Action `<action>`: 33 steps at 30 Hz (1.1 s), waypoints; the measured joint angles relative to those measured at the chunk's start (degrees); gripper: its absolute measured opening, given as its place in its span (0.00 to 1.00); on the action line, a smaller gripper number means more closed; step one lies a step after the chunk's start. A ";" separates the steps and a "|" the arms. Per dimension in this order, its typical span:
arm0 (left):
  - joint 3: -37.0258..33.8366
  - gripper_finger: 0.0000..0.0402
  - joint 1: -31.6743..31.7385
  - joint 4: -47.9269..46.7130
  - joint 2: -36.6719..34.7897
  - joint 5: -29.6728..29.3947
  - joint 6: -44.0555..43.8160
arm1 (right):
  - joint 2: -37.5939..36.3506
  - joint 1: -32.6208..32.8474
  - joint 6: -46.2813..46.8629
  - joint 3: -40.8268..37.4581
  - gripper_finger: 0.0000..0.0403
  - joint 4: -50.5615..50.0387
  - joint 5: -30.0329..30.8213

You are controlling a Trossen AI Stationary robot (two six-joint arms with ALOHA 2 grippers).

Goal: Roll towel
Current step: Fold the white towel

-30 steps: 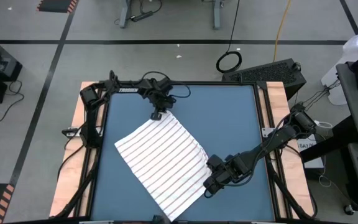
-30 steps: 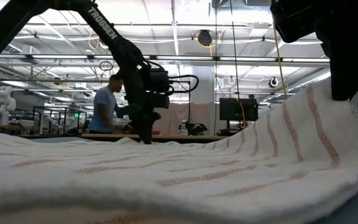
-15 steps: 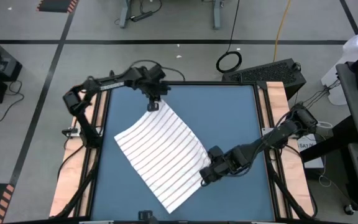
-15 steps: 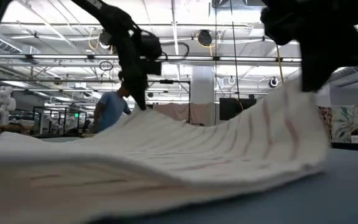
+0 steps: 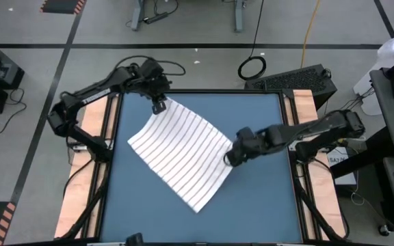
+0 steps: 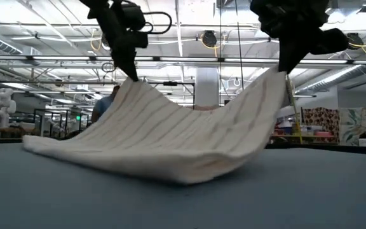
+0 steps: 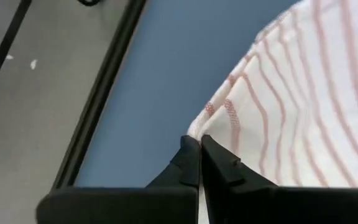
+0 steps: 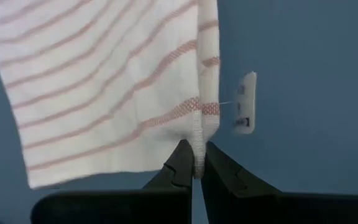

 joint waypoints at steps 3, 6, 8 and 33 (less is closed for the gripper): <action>-0.02 0.01 0.23 -0.98 -1.24 -0.99 -3.22 | -2.53 -3.82 -4.61 0.00 0.02 -1.65 0.71; -0.02 0.00 0.28 -3.87 -3.19 -1.24 -6.81 | -4.21 -6.92 -7.00 0.00 0.02 -0.41 -0.09; -0.02 0.00 0.23 -5.81 -4.26 -1.19 -8.66 | -5.11 -8.05 -7.26 0.00 0.02 1.58 -1.58; -8.81 0.00 1.08 15.10 -7.06 -1.21 0.25 | 0.88 -5.91 -9.62 -0.02 0.02 -8.06 7.03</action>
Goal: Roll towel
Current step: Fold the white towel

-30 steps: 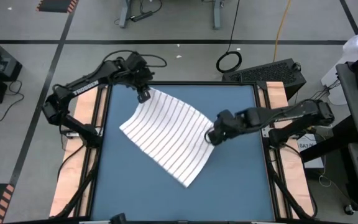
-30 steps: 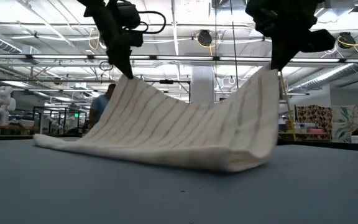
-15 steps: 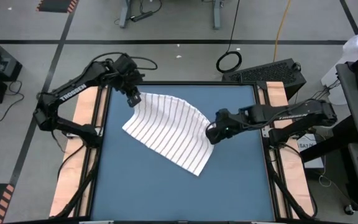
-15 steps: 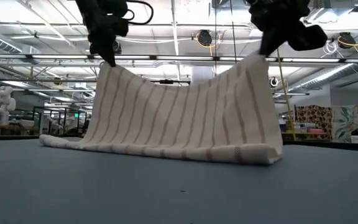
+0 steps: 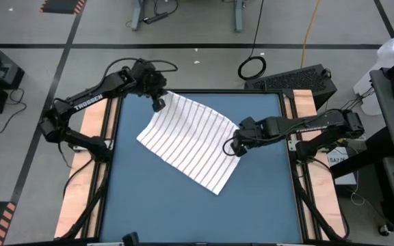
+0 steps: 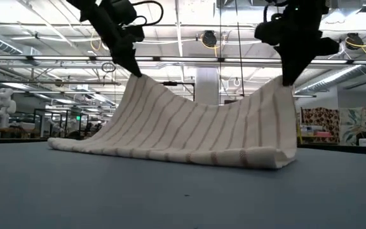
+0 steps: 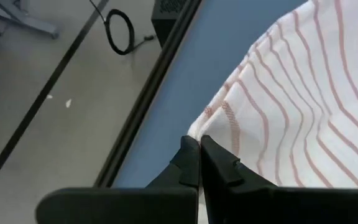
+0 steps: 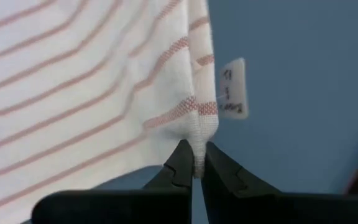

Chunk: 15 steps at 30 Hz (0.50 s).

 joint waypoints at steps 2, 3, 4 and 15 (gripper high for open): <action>0.00 0.00 0.25 -1.41 -0.65 0.02 -0.14 | -0.12 0.07 0.27 0.19 0.02 1.70 -2.31; 0.00 0.00 0.26 -3.62 -1.17 0.02 -0.15 | -0.17 0.52 1.05 0.39 0.02 2.29 -3.64; 0.00 0.00 0.26 -6.31 -1.78 0.04 -0.29 | -0.21 1.04 2.02 0.80 0.02 2.92 -4.78; -0.51 0.00 0.20 -27.63 -5.31 0.48 -1.21 | 4.86 10.42 12.23 2.47 0.02 15.78 -7.66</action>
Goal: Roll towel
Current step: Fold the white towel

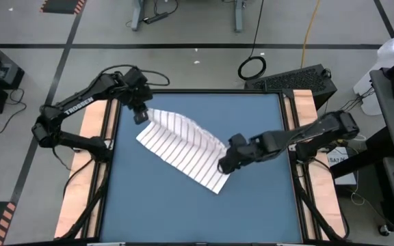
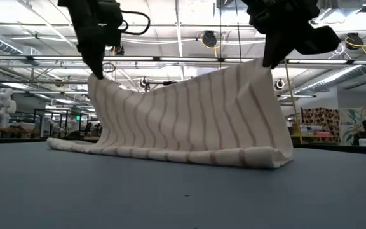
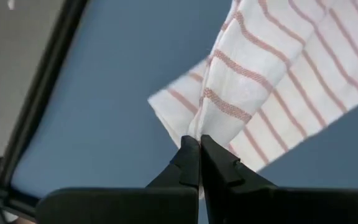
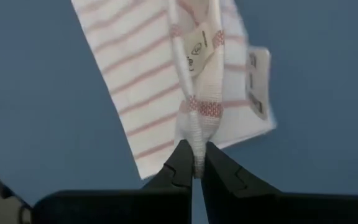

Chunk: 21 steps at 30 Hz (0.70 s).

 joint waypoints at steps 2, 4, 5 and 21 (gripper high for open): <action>-1.80 0.00 -0.05 -0.01 0.21 0.28 0.02 | 2.17 1.33 0.57 -0.01 0.02 0.86 -0.73; -4.46 0.00 -0.05 -0.14 0.34 0.44 0.18 | 3.94 2.42 0.82 -0.02 0.02 1.74 -1.87; -5.78 0.00 -0.05 -0.21 0.33 0.46 0.64 | 4.70 2.91 0.84 -0.02 0.02 2.47 -2.24; -12.39 0.00 -2.15 5.22 0.44 -1.14 1.04 | 10.99 8.94 3.67 -0.04 0.02 6.85 -8.75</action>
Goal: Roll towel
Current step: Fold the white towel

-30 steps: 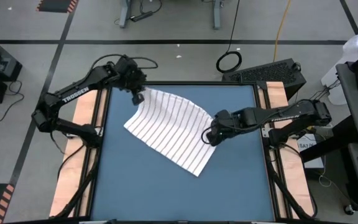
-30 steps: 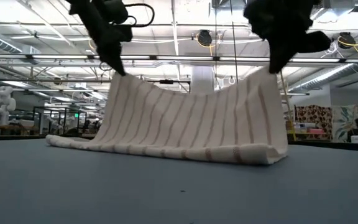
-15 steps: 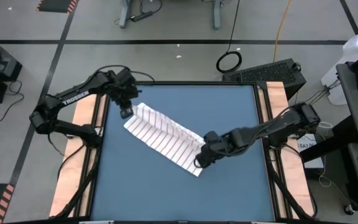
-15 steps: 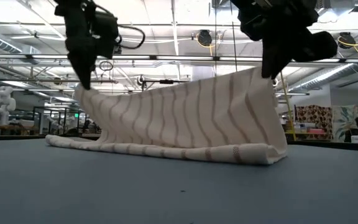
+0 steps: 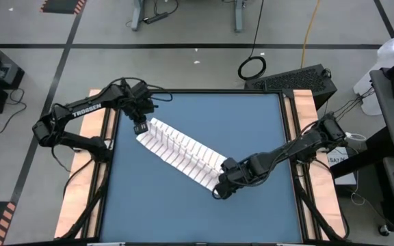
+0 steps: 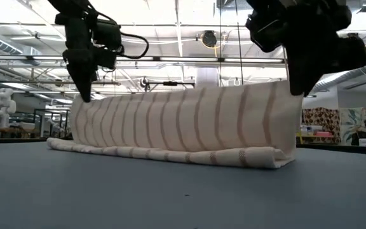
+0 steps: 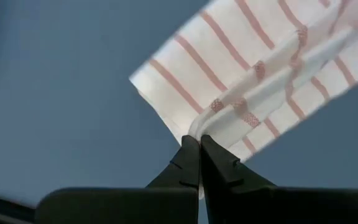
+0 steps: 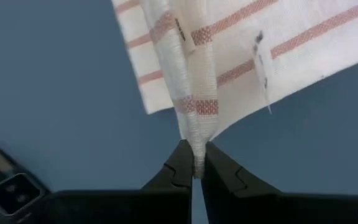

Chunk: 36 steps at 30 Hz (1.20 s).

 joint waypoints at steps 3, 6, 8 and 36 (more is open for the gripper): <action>0.00 0.00 -0.16 1.28 0.63 -1.10 0.04 | 0.00 0.53 1.49 0.00 0.02 2.12 0.21; 0.00 0.00 -0.15 3.13 1.38 -2.37 0.05 | 0.00 0.65 4.16 0.00 0.02 1.93 1.48; 0.00 0.00 -0.15 4.89 2.00 -2.91 0.33 | 0.00 0.62 5.09 0.00 0.02 1.98 1.79; 0.00 0.08 -0.07 -1.62 3.44 -2.32 4.49 | 0.20 0.54 1.81 0.00 0.20 7.32 4.09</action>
